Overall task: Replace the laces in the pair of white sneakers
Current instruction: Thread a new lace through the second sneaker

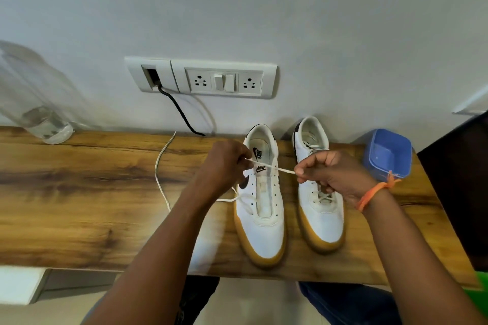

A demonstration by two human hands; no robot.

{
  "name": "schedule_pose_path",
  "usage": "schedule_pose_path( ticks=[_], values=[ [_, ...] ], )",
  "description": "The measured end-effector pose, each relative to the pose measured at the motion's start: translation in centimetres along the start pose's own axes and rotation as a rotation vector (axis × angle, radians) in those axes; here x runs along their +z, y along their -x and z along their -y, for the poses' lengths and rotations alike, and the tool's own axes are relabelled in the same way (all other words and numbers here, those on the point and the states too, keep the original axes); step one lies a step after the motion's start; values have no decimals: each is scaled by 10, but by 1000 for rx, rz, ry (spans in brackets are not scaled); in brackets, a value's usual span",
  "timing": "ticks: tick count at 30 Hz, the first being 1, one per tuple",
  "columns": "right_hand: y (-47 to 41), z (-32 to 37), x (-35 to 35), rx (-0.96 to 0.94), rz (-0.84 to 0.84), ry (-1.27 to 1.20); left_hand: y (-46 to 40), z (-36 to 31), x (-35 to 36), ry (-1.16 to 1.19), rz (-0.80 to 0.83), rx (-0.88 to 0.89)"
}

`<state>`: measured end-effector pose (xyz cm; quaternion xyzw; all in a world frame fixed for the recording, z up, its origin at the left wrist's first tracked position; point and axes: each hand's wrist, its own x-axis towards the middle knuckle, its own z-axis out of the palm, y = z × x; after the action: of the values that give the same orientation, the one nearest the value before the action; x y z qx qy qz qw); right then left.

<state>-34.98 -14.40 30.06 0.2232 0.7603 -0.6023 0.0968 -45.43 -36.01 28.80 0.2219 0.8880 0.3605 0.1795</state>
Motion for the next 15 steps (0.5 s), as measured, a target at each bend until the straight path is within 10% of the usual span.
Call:
schedule_pose_path(
  ticks=[10,15],
  values=[
    [-2,-14,4,15,136,390,3,25,5,-584,-18,-74],
    [-2,-14,13,13,229,293,8,7,7,-317,112,0]
  ],
)
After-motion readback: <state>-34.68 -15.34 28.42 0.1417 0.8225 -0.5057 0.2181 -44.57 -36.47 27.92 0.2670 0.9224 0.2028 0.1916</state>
